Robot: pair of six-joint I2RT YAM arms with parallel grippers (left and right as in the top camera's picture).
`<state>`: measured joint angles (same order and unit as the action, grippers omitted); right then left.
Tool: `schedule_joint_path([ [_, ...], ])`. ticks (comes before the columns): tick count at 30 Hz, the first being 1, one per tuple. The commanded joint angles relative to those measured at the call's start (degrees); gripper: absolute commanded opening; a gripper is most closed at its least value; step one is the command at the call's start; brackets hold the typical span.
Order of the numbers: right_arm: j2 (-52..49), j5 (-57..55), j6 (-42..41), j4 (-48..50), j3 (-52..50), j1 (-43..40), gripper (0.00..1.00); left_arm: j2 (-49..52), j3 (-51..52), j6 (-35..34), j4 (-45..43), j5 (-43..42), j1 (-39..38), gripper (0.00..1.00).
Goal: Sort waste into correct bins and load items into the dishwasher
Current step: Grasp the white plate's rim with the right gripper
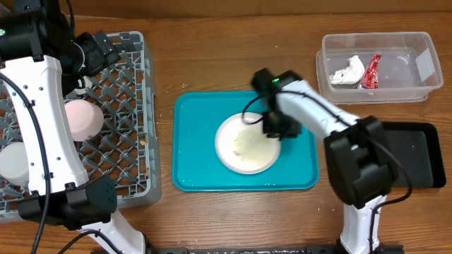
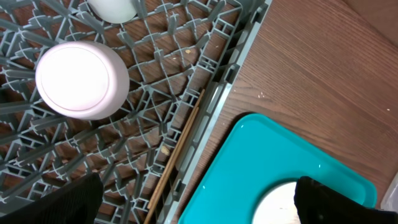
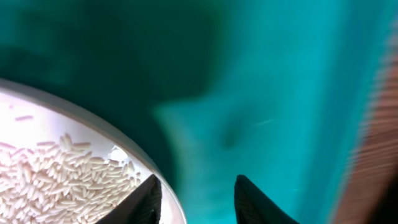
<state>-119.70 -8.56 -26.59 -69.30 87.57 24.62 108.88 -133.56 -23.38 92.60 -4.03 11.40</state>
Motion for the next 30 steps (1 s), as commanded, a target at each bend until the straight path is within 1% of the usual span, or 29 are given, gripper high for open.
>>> schedule_joint_path([
  [1, 0.6, -5.9, 1.5, -1.8, 0.3, -4.8, 0.4, -0.2, -0.5, 1.1, -0.1, 0.4, 0.2, 1.0],
  [5, 1.0, -7.2, 1.5, -4.3, 2.1, -8.7, 0.4, -0.2, -0.5, 1.1, -0.1, 0.4, 0.2, 1.0],
  [9, 3.0, -6.3, 1.6, -7.2, 4.7, -9.8, 0.41, -0.2, -0.5, 1.1, -0.1, 0.4, 0.2, 1.0],
  [11, 4.4, -2.7, 3.7, -7.5, 5.6, -8.7, 0.41, -0.2, -0.5, 1.1, -0.1, 0.4, 0.2, 1.0],
  [15, 7.0, 9.3, 8.9, -5.7, 5.7, -4.9, 0.42, -0.2, -0.5, 1.1, -0.1, 0.4, 0.2, 1.0],
  [19, 7.1, 13.2, 8.3, -2.5, 5.4, 1.0, 0.42, -0.2, -0.5, 1.1, -0.1, 0.4, 0.2, 1.0],
  [21, 7.1, 11.9, 6.5, 0.4, 4.3, 5.0, 0.42, -0.2, -0.5, 1.1, -0.1, 0.4, 0.2, 1.0],
  [24, 6.7, 4.1, 2.9, 4.4, 2.5, 10.6, 0.43, -0.2, -0.5, 1.1, -0.1, 0.4, 0.2, 1.0],
  [27, 5.1, -4.6, -1.6, 5.6, 1.8, 15.0, 0.43, -0.2, -0.5, 1.1, -0.1, 0.4, 0.2, 1.0],
  [30, 3.7, -8.0, -3.4, 6.1, 1.7, 17.1, 0.43, -0.2, -0.5, 1.1, -0.1, 0.4, 0.2, 1.0],
])
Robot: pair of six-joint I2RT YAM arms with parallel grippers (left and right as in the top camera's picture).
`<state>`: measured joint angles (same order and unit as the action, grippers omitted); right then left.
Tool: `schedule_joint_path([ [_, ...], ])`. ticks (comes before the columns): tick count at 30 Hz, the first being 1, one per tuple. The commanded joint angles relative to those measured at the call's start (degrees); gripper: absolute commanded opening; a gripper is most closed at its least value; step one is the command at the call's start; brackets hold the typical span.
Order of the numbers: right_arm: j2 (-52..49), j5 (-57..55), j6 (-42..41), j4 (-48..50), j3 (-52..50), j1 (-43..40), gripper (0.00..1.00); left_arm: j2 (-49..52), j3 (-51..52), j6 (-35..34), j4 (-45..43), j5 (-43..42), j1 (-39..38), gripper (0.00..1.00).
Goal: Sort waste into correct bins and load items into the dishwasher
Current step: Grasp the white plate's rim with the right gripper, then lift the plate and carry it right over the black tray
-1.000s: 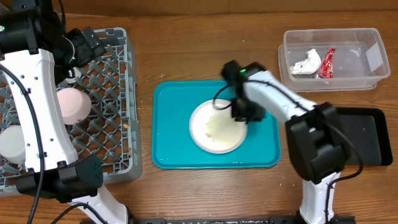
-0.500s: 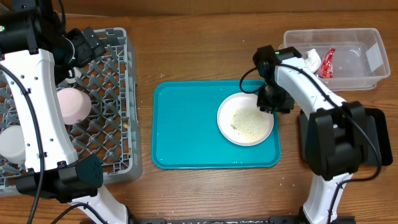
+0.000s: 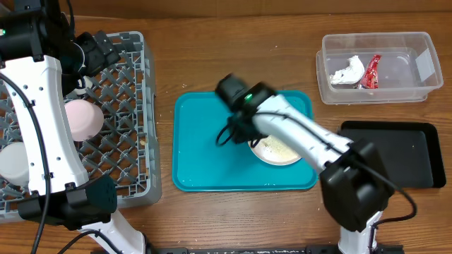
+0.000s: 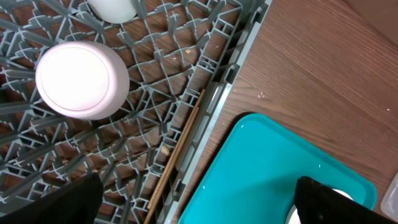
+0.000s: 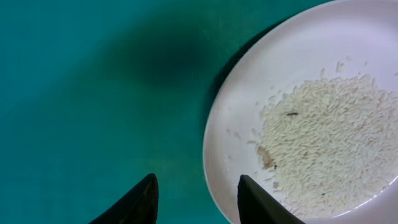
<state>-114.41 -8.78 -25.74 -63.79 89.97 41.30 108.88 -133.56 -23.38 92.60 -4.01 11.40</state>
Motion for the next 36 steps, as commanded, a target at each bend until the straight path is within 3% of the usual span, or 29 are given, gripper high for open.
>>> schedule_joint_path([
  [1, -2.1, -8.2, -4.6, 0.6, -0.7, 0.7, 0.42, -0.2, -0.5, 1.1, -0.1, 0.4, 0.2, 1.0],
  [18, -6.5, -6.2, -4.5, 6.6, -4.5, 1.8, 0.35, -0.2, -0.5, 1.1, 0.0, 0.4, 0.2, 1.0],
  [25, -6.5, -6.2, -4.5, 7.8, -6.1, 1.8, 0.16, -0.2, -0.5, 1.1, -0.1, 0.4, 0.2, 1.0],
  [27, -6.5, -6.2, -4.6, 6.3, -4.9, 1.8, 0.04, -0.2, -0.5, 1.1, -0.1, 0.4, 0.2, 1.0],
  [36, -6.5, -15.9, -10.5, -7.2, 4.0, 1.7, 0.04, -0.2, -0.5, 1.1, -0.1, 0.4, 0.2, 1.0],
])
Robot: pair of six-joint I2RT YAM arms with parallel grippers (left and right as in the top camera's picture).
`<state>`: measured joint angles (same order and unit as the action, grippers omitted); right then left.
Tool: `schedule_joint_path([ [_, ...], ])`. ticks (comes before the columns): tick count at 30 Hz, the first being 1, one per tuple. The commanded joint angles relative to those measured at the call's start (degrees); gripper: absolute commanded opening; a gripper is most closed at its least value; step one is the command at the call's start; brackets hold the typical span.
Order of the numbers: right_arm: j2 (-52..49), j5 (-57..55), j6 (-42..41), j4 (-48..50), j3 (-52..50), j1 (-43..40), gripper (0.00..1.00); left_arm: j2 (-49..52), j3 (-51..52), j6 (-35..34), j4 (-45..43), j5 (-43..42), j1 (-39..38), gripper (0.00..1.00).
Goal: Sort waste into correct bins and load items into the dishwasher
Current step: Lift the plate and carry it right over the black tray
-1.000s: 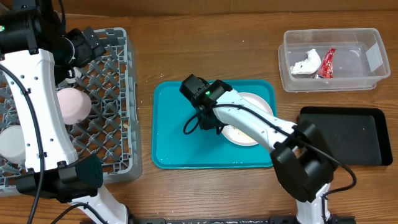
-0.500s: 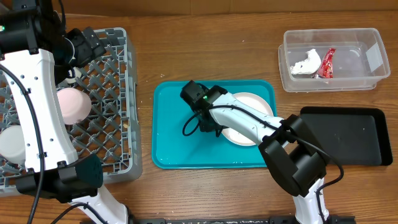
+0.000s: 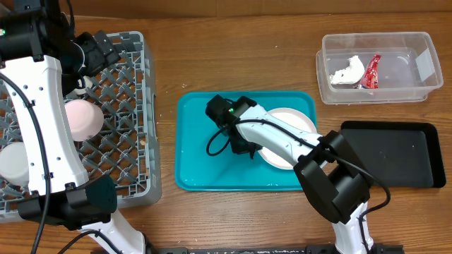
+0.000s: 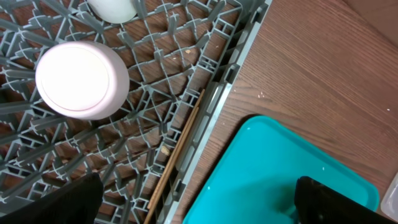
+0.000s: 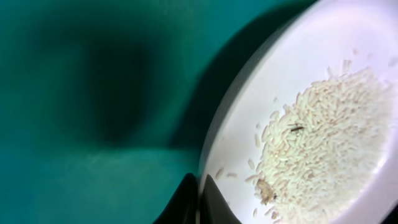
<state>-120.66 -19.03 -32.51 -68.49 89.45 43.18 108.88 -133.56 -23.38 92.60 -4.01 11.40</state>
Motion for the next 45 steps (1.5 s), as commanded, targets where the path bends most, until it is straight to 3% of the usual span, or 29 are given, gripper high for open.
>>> schedule_joint_path([
  [1, -0.2, -5.9, -3.8, -3.5, 5.4, -0.2, 0.04, -0.2, -0.5, 1.1, -0.1, 0.4, 0.2, 1.0],
  [7, -0.2, -6.1, -3.8, -8.3, 11.3, -1.2, 0.04, -0.2, -0.5, 1.1, -0.1, 0.4, 0.2, 1.0],
  [15, -0.2, -11.6, -9.9, -20.1, 19.4, -6.9, 0.04, -0.2, -0.5, 1.1, -0.1, 0.4, 0.2, 1.0],
  [26, -0.1, -10.2, -11.2, -24.9, 26.5, -23.6, 0.04, -0.2, -0.5, 1.1, -0.1, 0.4, 0.2, 1.0],
  [37, 1.0, 10.1, -11.2, -21.3, 27.0, -47.5, 0.04, -0.2, -0.5, 1.1, -0.1, 0.4, 0.2, 1.0],
  [45, 1.0, 22.0, -7.3, -19.4, 26.9, -59.6, 0.04, -0.2, -0.5, 1.1, -0.1, 0.4, 0.2, 1.0],
])
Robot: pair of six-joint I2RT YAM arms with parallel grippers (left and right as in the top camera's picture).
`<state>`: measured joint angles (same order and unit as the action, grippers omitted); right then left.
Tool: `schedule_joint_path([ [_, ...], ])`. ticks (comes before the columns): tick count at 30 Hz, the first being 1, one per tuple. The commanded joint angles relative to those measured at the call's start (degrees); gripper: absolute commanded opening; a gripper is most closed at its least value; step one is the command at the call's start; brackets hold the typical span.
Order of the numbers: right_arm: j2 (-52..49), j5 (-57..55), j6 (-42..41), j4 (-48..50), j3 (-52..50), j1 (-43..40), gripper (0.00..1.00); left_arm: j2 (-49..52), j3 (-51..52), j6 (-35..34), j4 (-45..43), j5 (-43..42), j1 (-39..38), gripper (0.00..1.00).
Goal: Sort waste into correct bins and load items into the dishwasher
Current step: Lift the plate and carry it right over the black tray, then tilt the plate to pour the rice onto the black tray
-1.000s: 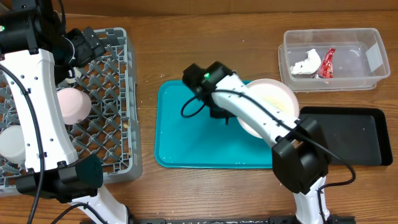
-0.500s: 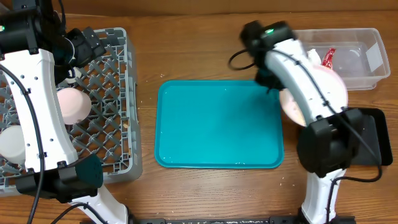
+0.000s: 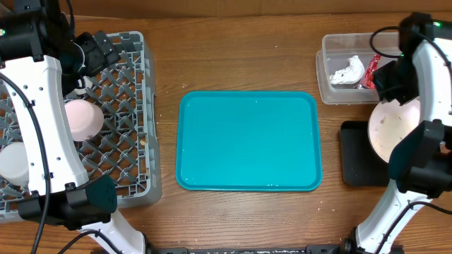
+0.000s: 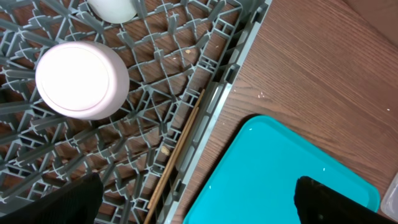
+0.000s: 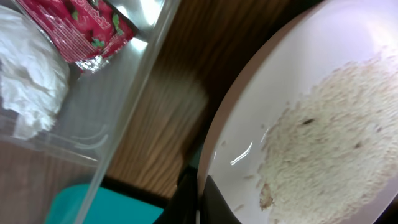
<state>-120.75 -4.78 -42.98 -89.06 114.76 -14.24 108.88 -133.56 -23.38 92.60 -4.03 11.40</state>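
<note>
A white plate point(image 3: 390, 132) with rice on it point(image 5: 317, 130) is held above the black bin point(image 3: 351, 156) at the table's right edge. My right gripper point(image 3: 390, 99) point(image 5: 199, 190) is shut on the plate's rim. The teal tray point(image 3: 247, 141) at mid-table carries nothing. My left gripper point(image 3: 95, 46) point(image 4: 199, 202) hangs open over the right edge of the grey dish rack point(image 3: 113, 141), nothing between its fingers point(image 4: 68, 199).
In the rack stand a pink cup point(image 3: 83, 118) point(image 4: 81, 79), a white cup point(image 3: 14, 162) and a wooden chopstick point(image 4: 177, 152). A clear bin point(image 3: 378, 85) at the back right holds white tissue point(image 5: 31, 81) and a red wrapper point(image 5: 93, 25).
The right gripper, then shut on the plate's left rim on the teal tray, now holds the plate over the black bin at the right. The tray is bare. The left arm is unchanged.
The right gripper stood open at the right side of the plate in the tray's middle. Then the plate lay nearer the tray's right side with the open gripper at its left edge. Then the gripper was shut on that rim, and now the plate is off the tray.
</note>
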Motion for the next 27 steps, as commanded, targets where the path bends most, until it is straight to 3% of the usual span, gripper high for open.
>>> schedule_joint_path([
  [1, 1.1, 9.7, 4.3, 1.7, 1.6, -2.8, 0.04, -0.2, -0.5, 1.1, -0.1, 0.4, 0.2, 1.0],
  [17, 1.1, 30.9, 10.8, -0.7, 1.6, -15.8, 0.04, -0.2, -0.5, 1.1, -0.1, 0.4, 0.2, 1.0],
  [27, 1.1, 48.2, 24.8, -5.9, 1.6, -27.5, 0.04, -0.2, -0.5, 1.1, -0.1, 0.4, 0.2, 1.0],
])
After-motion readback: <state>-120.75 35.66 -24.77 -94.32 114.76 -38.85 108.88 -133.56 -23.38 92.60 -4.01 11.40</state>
